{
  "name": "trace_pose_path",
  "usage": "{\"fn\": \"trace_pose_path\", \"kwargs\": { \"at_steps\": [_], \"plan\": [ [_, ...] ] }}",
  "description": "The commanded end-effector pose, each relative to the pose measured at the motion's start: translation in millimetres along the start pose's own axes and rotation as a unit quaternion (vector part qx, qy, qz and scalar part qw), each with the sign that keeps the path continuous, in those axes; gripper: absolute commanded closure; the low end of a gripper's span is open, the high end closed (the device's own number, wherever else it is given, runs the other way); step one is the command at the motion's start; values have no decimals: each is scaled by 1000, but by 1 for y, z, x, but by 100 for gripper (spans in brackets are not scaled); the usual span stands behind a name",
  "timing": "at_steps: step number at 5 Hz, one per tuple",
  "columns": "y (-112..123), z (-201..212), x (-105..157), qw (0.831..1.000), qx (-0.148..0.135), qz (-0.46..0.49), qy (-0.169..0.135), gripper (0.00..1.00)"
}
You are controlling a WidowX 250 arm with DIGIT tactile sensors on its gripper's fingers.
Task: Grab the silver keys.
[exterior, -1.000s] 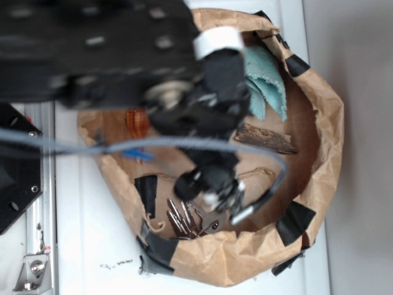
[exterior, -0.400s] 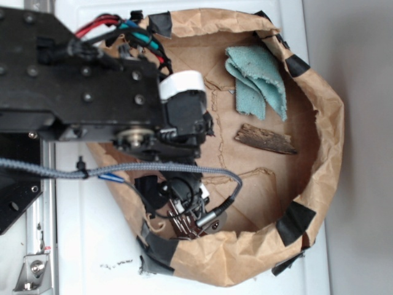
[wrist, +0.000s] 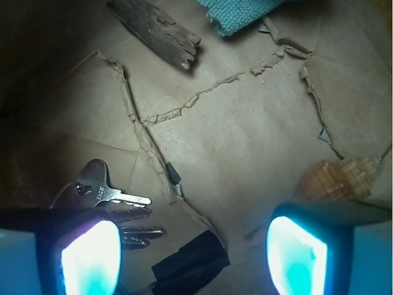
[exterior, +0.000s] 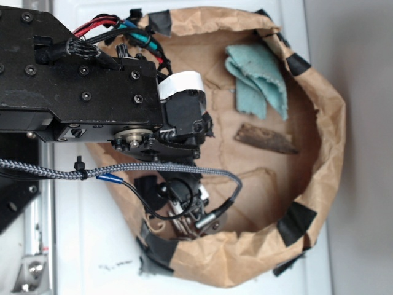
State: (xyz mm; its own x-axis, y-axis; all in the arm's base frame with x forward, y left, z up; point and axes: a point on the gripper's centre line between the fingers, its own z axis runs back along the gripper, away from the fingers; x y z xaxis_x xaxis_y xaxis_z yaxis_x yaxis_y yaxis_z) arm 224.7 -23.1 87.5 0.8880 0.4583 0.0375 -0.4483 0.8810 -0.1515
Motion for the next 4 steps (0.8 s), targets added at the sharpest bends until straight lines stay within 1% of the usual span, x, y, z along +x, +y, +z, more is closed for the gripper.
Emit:
{"fn": "trace_pose_path", "kwargs": {
  "at_steps": [1, 2, 3, 4],
  "plan": [
    [-4, 10, 3, 1000, -11, -10, -17, 0],
    [-4, 10, 3, 1000, -11, -10, -17, 0],
    [-7, 34, 6, 999, -34, -2, -39, 0],
    [-10, 70, 19, 997, -48, 35, -54, 0]
  ]
}}
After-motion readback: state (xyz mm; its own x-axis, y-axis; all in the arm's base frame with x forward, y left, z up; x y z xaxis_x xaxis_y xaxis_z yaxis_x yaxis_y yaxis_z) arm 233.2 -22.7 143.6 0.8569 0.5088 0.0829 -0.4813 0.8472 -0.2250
